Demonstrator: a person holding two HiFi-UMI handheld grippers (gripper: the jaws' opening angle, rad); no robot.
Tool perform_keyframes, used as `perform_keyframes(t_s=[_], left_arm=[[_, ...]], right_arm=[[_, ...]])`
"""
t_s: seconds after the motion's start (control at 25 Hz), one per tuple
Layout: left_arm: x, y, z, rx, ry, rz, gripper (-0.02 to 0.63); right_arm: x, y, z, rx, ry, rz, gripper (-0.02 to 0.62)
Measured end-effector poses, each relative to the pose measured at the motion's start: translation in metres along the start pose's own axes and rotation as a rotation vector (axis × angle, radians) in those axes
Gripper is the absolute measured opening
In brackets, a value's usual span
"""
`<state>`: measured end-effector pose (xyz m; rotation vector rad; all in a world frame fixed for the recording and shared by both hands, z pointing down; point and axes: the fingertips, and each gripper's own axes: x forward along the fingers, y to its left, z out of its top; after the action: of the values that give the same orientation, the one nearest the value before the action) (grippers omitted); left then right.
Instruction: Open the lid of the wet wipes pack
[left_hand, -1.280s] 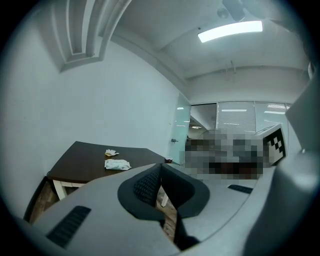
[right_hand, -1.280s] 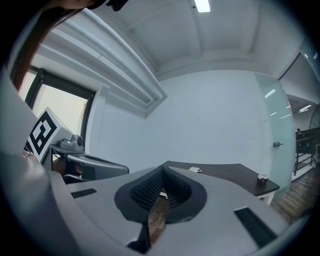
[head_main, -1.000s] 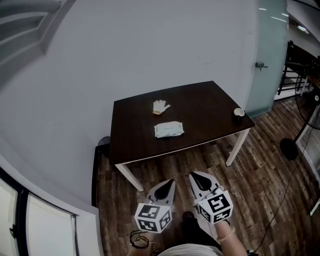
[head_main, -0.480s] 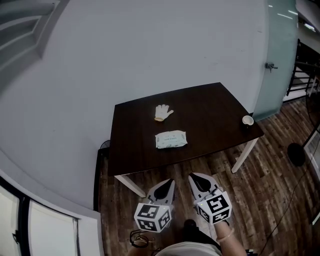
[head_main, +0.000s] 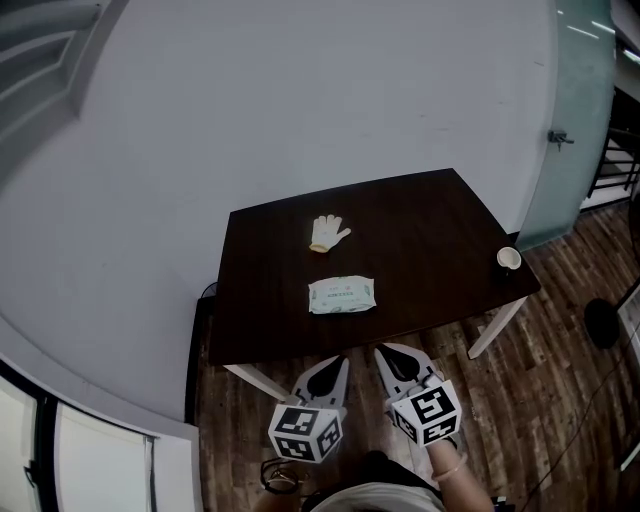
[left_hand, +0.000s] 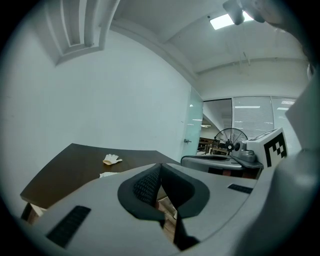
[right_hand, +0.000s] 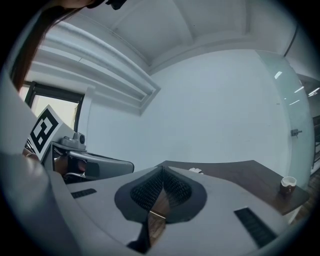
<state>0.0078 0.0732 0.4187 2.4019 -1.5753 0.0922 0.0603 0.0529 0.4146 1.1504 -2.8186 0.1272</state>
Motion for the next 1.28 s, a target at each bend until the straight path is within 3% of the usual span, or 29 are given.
perform_keyframes(t_s=[0.56,0.84,1.28], left_arm=[[0.071,0.057,0.003,-0.034,0.030,0.059,0.018],[0.115,0.103,0.005,-0.054,0.036,0.047,0.018],[0.173,0.176,-0.015,-0.070,0.113,-0.003,0.018]], right_arm=[[0.084,-0.053,0.000,-0.041,0.028,0.053,0.005],[0.139,-0.072,-0.006,-0.060,0.062,0.055,0.008],[0.229,-0.095,-0.024,-0.093,0.141,0.036,0.025]])
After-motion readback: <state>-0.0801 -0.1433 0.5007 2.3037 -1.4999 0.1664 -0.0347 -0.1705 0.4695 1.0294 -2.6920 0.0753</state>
